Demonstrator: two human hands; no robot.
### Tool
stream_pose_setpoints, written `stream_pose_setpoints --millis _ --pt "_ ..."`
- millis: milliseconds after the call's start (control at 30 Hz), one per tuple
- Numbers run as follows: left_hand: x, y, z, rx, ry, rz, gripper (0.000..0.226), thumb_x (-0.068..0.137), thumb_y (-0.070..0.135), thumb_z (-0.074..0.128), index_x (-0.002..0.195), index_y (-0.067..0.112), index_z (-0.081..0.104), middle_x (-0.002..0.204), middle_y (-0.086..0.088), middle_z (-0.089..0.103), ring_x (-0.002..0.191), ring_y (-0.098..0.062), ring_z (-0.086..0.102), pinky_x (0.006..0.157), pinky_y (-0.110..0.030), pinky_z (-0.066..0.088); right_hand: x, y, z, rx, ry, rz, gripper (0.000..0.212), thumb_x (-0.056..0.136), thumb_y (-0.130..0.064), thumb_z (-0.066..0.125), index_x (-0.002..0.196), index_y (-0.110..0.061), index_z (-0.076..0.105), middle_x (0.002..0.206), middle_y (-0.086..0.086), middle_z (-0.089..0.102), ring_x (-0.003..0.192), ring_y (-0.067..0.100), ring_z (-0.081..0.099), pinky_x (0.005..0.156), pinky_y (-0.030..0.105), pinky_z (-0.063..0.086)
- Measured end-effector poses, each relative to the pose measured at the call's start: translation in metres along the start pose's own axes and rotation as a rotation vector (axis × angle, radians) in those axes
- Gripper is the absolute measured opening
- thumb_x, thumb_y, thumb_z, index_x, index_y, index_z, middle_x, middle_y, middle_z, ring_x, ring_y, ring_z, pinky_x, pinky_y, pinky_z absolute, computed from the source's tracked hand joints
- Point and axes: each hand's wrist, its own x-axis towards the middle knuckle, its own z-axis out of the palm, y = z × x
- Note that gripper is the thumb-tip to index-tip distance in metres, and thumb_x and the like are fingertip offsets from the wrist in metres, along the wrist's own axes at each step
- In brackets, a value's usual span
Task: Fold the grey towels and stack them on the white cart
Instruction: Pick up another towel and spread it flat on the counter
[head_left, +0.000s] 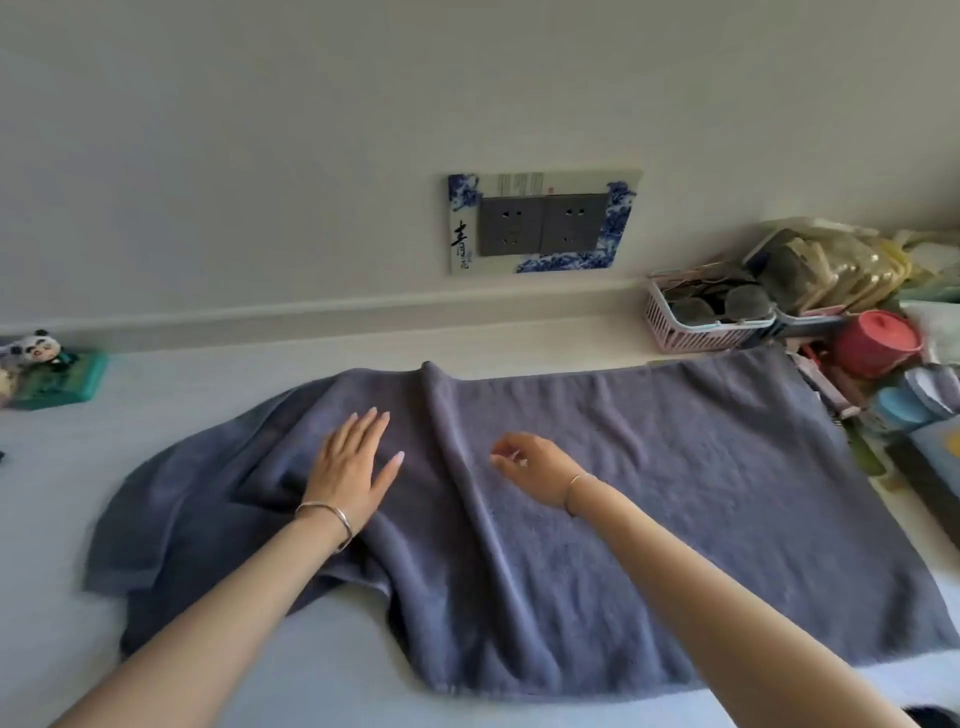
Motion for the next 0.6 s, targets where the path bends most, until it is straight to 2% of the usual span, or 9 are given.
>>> stream_pose_setpoints --millis 133,267,300,367,467,533,600 --pt "-0.033 -0.067 -0.018 -0.001 0.049 -0.138 0.086 0.08 0.063 0.015 0.142 0.008 0.038 0.148 -0.012 0.037 0.138 -0.031 0.031 0.113 -0.044 0.021 0.014 -0.05 0.041 0.036 -0.047 -0.073 0.024 0.093 -0.029 0.055 0.107 -0.012 0.062 0.105 0.001 0.062 0.091 0.014 0.052 0.089 0.028 0.042" --pt "-0.064 -0.126 -0.027 0.014 0.05 -0.194 0.081 0.086 0.064 0.022 0.132 0.003 0.05 0.136 -0.018 0.051 0.124 -0.036 0.048 0.101 -0.048 0.039 0.022 -0.089 0.079 -0.036 -0.136 -0.142 0.023 0.091 -0.03 0.059 0.105 -0.012 0.063 0.105 0.004 0.062 0.092 0.017 0.055 0.091 0.03 0.044" --pt "-0.072 -0.14 -0.029 0.025 0.06 -0.167 0.079 0.09 0.065 0.019 0.13 0.005 0.052 0.131 -0.018 0.055 0.118 -0.035 0.053 0.098 -0.045 0.042 0.024 -0.099 0.089 -0.063 -0.155 -0.162 0.023 0.091 -0.031 0.059 0.106 -0.014 0.064 0.106 0.004 0.062 0.094 0.018 0.056 0.092 0.03 0.044" --pt "-0.091 -0.158 -0.032 0.03 0.068 -0.086 0.069 0.095 0.06 0.013 0.126 0.015 0.055 0.124 -0.01 0.06 0.107 -0.03 0.059 0.093 -0.035 0.039 0.026 -0.118 0.108 -0.107 -0.186 -0.207 0.024 0.092 -0.031 0.057 0.108 -0.016 0.067 0.11 0.006 0.062 0.102 0.02 0.057 0.096 0.029 0.041" --pt "-0.113 -0.165 -0.022 0.081 0.058 0.128 0.057 0.099 0.05 0.012 0.118 0.029 0.062 0.115 0.006 0.063 0.101 -0.017 0.056 0.088 -0.026 0.034 0.029 -0.136 0.131 -0.293 -0.161 -0.328 0.028 0.096 -0.036 0.048 0.108 -0.021 0.068 0.116 0.005 0.062 0.113 0.026 0.051 0.098 0.032 0.036" --pt "-0.129 -0.174 -0.015 0.101 0.016 0.137 0.061 0.1 0.048 0.009 0.112 0.031 0.066 0.112 0.009 0.065 0.102 -0.013 0.054 0.089 -0.026 0.034 0.029 -0.152 0.148 -0.489 -0.229 -0.353 0.034 0.098 -0.04 0.04 0.108 -0.022 0.068 0.13 0.004 0.055 0.125 0.028 0.042 0.103 0.037 0.033" --pt "-0.139 -0.188 -0.012 0.075 0.033 0.096 0.064 0.099 0.049 0.008 0.106 0.031 0.069 0.109 0.009 0.066 0.102 -0.01 0.049 0.089 -0.026 0.033 0.027 -0.163 0.169 -0.556 -0.374 -0.32 0.041 0.1 -0.04 0.035 0.115 -0.018 0.066 0.131 0.003 0.056 0.134 0.021 0.035 0.111 0.034 0.024"
